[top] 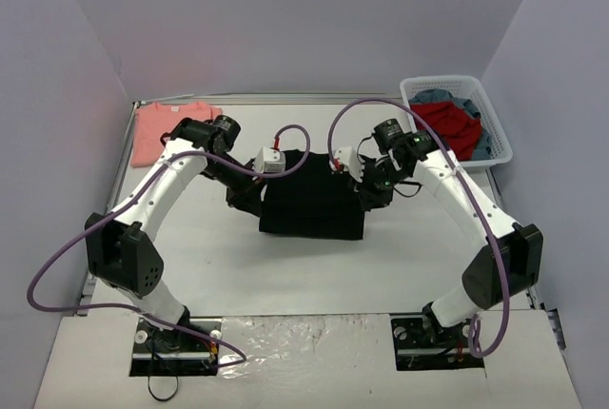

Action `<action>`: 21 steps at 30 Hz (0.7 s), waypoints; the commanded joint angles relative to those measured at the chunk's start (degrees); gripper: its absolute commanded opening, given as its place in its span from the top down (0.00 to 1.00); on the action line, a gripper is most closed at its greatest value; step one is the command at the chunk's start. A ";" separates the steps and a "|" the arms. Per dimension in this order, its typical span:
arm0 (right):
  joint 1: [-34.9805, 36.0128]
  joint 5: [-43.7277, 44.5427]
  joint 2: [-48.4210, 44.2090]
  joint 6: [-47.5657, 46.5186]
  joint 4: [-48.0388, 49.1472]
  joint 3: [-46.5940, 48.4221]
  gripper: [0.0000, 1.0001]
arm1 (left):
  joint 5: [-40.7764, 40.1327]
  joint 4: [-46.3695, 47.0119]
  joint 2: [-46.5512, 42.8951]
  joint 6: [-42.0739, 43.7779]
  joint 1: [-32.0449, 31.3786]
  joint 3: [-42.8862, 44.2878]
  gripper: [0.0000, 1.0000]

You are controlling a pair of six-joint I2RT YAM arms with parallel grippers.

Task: Fold and stack the t-shirts
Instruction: Fold the long partially folded tshirt into a neat square

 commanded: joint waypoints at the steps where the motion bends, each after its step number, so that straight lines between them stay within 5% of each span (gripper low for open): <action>1: -1.49 2.41 3.72 -1.57 -1.83 4.55 1.00 | -2.13 -0.62 1.94 -2.02 0.58 4.76 0.98; 21: -6.94 3.82 23.59 -4.91 -2.18 24.24 1.00 | -6.00 -1.06 20.65 -1.58 4.00 25.58 0.98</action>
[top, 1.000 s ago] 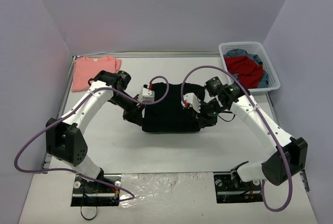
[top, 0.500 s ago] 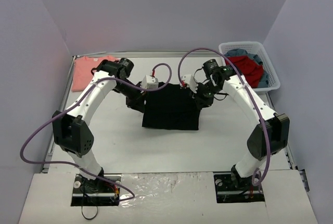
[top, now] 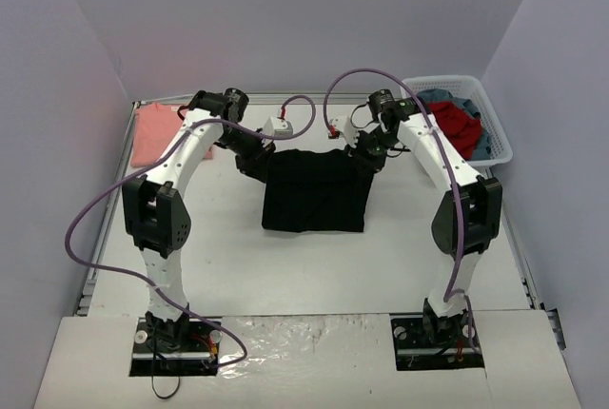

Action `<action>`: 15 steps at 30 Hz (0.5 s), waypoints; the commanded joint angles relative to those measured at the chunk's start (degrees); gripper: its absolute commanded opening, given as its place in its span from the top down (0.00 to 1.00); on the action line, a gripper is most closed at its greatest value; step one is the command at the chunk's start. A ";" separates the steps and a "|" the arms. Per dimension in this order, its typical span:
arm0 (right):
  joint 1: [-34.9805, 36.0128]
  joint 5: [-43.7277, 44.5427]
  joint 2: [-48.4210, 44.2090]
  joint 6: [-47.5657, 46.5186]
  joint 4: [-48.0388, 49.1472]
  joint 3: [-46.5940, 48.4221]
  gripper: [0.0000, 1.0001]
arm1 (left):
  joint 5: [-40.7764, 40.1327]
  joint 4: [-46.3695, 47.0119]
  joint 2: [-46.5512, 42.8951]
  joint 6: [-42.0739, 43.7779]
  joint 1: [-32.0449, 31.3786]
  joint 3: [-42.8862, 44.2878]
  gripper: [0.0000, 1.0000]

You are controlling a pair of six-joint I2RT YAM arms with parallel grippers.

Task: Fold and stack the t-shirts
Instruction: Fold the long partially folded tshirt into a neat square

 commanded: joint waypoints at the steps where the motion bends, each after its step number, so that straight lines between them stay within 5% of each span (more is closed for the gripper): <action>1: -1.39 1.57 3.55 -1.67 -2.40 3.76 1.00 | -0.82 -3.14 2.66 1.35 1.60 5.66 0.98; 7: -3.32 1.75 12.42 -2.47 -2.05 10.70 0.99 | -1.44 -4.02 12.50 1.70 2.48 16.03 0.98; 9: -5.24 -1.04 17.51 -1.86 -1.09 15.09 0.86 | -3.01 -2.54 16.35 0.30 2.57 19.27 0.78; 11: -6.74 -2.99 21.04 1.03 -0.21 20.87 0.57 | -3.11 -1.39 19.61 -1.45 3.27 21.39 0.74; 15: -7.72 -3.27 24.22 2.98 1.81 24.59 0.45 | -2.85 -0.51 20.86 -2.87 3.89 26.32 0.64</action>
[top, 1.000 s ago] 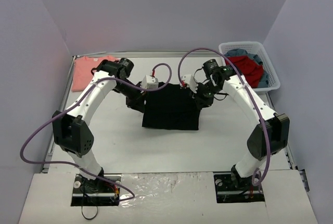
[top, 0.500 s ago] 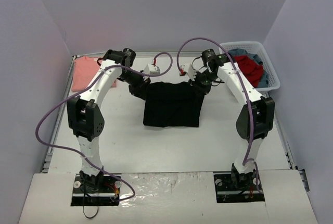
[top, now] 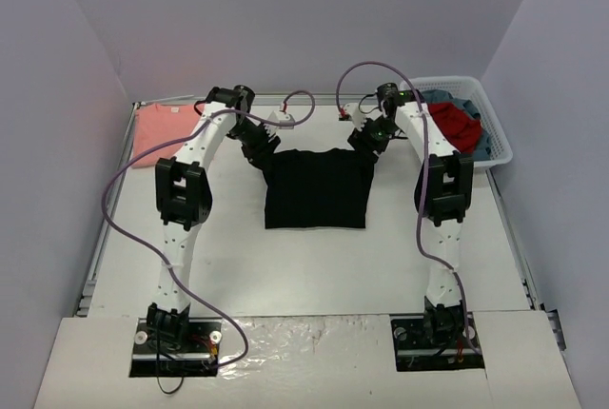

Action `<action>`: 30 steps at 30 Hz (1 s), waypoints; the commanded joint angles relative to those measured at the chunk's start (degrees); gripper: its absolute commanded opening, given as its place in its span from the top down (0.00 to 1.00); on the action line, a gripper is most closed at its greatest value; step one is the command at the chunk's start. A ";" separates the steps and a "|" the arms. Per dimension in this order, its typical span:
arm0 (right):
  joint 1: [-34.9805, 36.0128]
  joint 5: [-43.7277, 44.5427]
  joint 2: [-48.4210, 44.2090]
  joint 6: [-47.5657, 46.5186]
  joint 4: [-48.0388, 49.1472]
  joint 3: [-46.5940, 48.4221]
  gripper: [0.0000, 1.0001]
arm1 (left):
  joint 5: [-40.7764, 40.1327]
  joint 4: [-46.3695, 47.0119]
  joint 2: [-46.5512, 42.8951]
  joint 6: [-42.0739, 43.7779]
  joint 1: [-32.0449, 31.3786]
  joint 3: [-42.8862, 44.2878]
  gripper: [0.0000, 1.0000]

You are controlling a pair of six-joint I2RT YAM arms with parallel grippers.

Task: Fold and stack the t-shirts
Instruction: Fold the long partially folded tshirt into a neat square, then put the neatly folded tshirt into the corner of the board with the left arm

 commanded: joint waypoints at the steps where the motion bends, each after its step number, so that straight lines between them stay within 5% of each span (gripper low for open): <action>1: -0.92 -1.60 -0.58 2.54 -0.96 3.68 0.44 | -0.11 -0.59 -2.68 -1.36 1.11 4.29 0.67; 4: -0.92 -2.04 -3.65 3.69 -0.18 1.85 0.44 | 0.76 0.37 -7.24 -1.71 1.11 1.67 0.90; 5: -0.83 -2.13 -4.97 4.04 0.18 0.71 0.44 | 0.51 1.16 -8.99 -2.32 1.11 -2.35 0.90; 15: 8.63 6.01 -25.35 9.04 6.32 -21.26 0.46 | -0.46 24.17 -34.74 -18.84 5.59 -39.26 0.72; 22: 23.24 16.57 -23.01 16.25 9.14 -24.79 0.47 | -2.84 27.26 -39.59 -27.45 12.79 -48.08 0.71; 30: 34.48 21.60 -13.60 21.00 10.47 -18.04 0.45 | -4.59 29.90 -46.01 -29.23 19.39 -53.01 0.69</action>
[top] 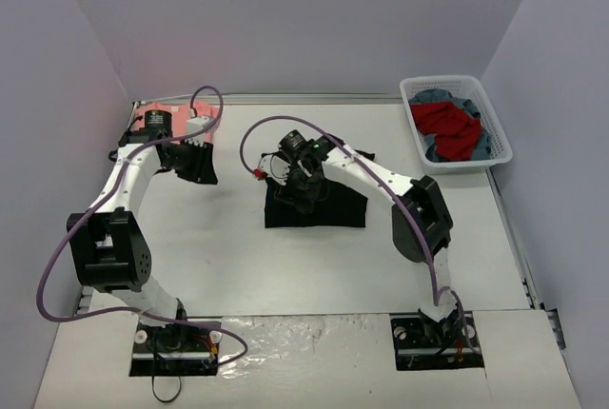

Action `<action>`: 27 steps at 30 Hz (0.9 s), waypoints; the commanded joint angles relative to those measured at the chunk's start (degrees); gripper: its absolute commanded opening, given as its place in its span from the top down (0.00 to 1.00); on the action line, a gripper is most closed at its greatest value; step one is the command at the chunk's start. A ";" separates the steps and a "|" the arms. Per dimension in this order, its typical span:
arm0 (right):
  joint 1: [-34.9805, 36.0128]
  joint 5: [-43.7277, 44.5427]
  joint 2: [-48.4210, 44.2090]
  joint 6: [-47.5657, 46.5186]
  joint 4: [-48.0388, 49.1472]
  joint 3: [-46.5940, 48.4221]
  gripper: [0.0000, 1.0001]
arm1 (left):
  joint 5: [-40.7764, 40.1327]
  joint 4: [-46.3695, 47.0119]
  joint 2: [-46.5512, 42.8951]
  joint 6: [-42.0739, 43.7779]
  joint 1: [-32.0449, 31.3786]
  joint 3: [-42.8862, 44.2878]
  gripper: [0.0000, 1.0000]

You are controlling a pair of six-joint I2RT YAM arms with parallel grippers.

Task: Fold and stack the t-shirts
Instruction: Put the neatly folded tshirt into the corner of the board with the left arm

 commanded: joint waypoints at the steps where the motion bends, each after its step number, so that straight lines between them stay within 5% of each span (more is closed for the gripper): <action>1: 3.48 4.73 3.19 3.52 -0.53 5.05 0.45 | -0.66 2.34 -5.82 -2.38 2.39 -0.10 0.69; 11: 9.55 5.34 13.03 6.77 -0.97 12.97 0.46 | -0.75 5.07 -6.70 -1.51 5.73 -4.40 0.54; 27: 10.87 4.99 19.36 5.10 -2.29 14.20 0.41 | 2.06 4.63 -4.24 -1.68 6.00 -3.88 0.54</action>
